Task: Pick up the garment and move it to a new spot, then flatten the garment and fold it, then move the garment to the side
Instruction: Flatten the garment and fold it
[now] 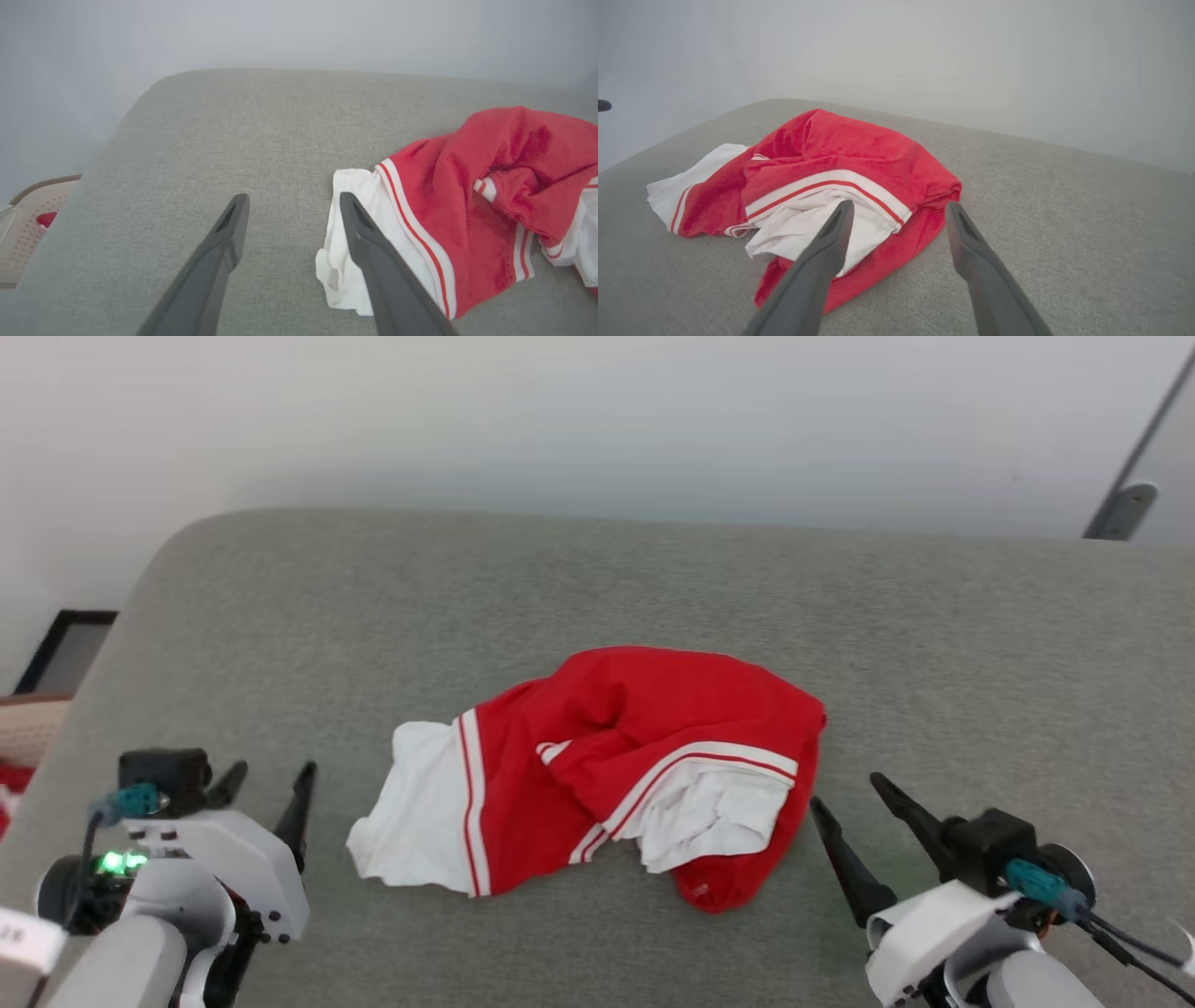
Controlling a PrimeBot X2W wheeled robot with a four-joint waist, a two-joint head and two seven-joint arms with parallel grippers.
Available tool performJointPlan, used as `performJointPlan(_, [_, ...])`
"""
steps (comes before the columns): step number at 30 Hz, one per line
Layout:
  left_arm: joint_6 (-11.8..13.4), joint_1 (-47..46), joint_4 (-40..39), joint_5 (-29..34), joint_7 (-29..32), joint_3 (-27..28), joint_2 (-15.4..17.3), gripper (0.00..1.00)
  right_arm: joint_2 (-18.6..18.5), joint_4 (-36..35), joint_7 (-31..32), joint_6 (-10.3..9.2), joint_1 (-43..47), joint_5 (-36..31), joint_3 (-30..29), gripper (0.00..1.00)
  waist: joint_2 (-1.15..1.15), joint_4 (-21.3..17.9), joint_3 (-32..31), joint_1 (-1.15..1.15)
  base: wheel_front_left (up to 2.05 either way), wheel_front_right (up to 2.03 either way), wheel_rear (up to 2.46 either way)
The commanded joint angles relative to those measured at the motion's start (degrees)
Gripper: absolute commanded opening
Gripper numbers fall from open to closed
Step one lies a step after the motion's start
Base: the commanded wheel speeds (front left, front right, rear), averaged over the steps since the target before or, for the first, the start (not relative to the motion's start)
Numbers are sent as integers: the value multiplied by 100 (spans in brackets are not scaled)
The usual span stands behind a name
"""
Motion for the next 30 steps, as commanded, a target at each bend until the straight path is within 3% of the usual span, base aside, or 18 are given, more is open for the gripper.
performJointPlan(1, [-18,57,-15,116,-284,28,-28,100,-12,73,92,-8,-120,76,81,100,0,204,53,0,0,0,0])
performJointPlan(10, [87,139,17,330,-1641,142,-355,100,-113,482,895,-8,-604,207,497,100,0,634,275,0,0,0,0])
performJointPlan(21, [-66,92,240,267,-2116,79,-612,100,-196,1014,1824,-8,-1083,7,843,100,0,925,484,0,0,0,0])
performJointPlan(22, [-68,78,269,261,-2140,80,-631,100,-214,1058,1871,-8,-1127,-33,892,40,0,937,491,0,0,0,0])
performJointPlan(23, [-78,66,291,259,-2167,79,-644,100,-228,1092,1896,-8,-1149,-50,949,0,0,947,498,0,0,0,0])
performJointPlan(30, [-143,62,380,237,-2300,138,-694,100,-240,1078,1728,-8,-1313,45,768,0,0,935,505,0,0,0,0])
